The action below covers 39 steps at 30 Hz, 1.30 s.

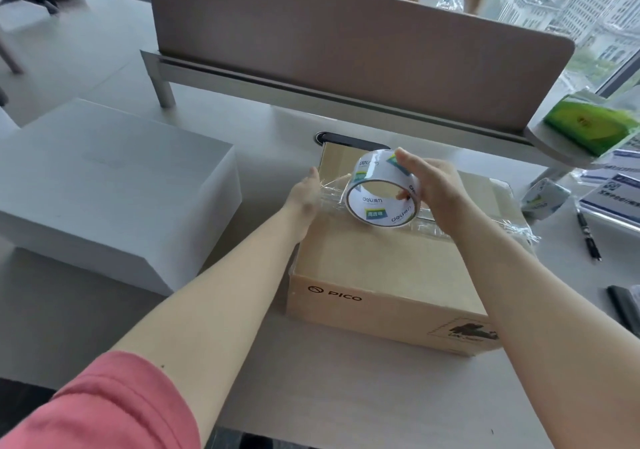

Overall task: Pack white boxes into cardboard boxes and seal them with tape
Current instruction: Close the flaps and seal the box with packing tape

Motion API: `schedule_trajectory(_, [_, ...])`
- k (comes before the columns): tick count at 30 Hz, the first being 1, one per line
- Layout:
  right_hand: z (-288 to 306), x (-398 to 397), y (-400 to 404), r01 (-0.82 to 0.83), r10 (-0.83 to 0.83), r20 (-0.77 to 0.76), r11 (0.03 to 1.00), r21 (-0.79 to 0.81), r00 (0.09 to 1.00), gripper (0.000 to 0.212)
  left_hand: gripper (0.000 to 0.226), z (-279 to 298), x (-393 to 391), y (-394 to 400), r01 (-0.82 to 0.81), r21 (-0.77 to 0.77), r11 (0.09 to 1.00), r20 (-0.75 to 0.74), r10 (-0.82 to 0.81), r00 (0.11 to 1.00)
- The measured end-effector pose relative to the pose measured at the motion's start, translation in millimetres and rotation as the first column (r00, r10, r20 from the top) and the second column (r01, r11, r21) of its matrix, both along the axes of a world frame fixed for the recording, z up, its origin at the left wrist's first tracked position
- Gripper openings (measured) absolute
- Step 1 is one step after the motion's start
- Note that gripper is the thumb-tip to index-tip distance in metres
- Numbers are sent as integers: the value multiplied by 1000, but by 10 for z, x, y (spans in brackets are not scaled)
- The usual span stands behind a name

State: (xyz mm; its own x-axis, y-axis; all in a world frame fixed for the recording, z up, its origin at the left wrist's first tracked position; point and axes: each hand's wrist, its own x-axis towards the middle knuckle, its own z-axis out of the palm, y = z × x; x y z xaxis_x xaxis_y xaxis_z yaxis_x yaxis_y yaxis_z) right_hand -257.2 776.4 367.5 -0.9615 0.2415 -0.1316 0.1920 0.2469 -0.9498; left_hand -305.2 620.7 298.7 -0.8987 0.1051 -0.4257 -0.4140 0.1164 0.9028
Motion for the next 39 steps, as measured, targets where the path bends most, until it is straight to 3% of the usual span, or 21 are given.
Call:
schedule_trajectory(5, [102,-94,-18,-39,45,-17,968,247,999,45,52,-13,50,30,10,-107,994,-96,-20,995])
schedule_trajectory(10, [233,-130,176,-66,62,25,868,492,998,56,49,7,85,92,8,-240,971,-153,-46,987])
schedule_trajectory(12, [282,-82,307,-112,50,117,774,624,992,56,48,-1,79,101,10,-265,964,-158,-53,986])
schedule_trajectory(15, [338,-46,439,-267,-3,317,529,806,949,47,49,17,95,110,24,-332,943,-154,-79,985])
schedule_trajectory(17, [354,-41,490,-315,2,356,470,825,935,43,49,32,106,111,39,-390,920,-152,-106,983])
schedule_trajectory(18, [367,-28,526,-317,31,349,502,804,936,42,48,45,112,114,40,-431,902,-152,-117,981])
schedule_trajectory(20, [388,40,630,-265,92,279,683,681,956,40,46,79,122,122,24,-551,834,-173,-142,975])
schedule_trajectory(23, [302,181,836,-129,78,153,924,359,985,45,42,157,177,136,-106,-714,692,-344,-214,914])
schedule_trajectory(25, [170,249,938,-80,51,138,974,211,989,66,40,221,235,202,-150,-715,683,-462,-300,835])
schedule_trajectory(26, [129,285,935,-71,52,126,986,151,991,62,41,250,266,251,-130,-700,703,-482,-330,812])
schedule_trajectory(27, [75,299,927,-72,60,113,992,105,992,53,42,276,306,300,-88,-686,722,-470,-348,811])
schedule_trajectory(29, [24,298,923,-45,42,54,998,52,998,58,48,271,362,369,39,-697,716,-372,-407,834])
schedule_trajectory(30, [31,311,918,-40,38,28,997,64,999,62,52,246,380,382,89,-731,676,-320,-456,831])
schedule_trajectory(32, [39,285,934,-46,44,16,983,179,999,48,57,201,380,363,150,-800,581,-244,-544,803])
schedule_trajectory(34, [79,205,950,-66,57,35,944,324,998,54,59,183,368,344,193,-847,495,-168,-595,786])
schedule_trajectory(39, [237,163,994,-92,49,86,777,622,995,62,57,186,374,401,185,-936,299,-54,-642,765])
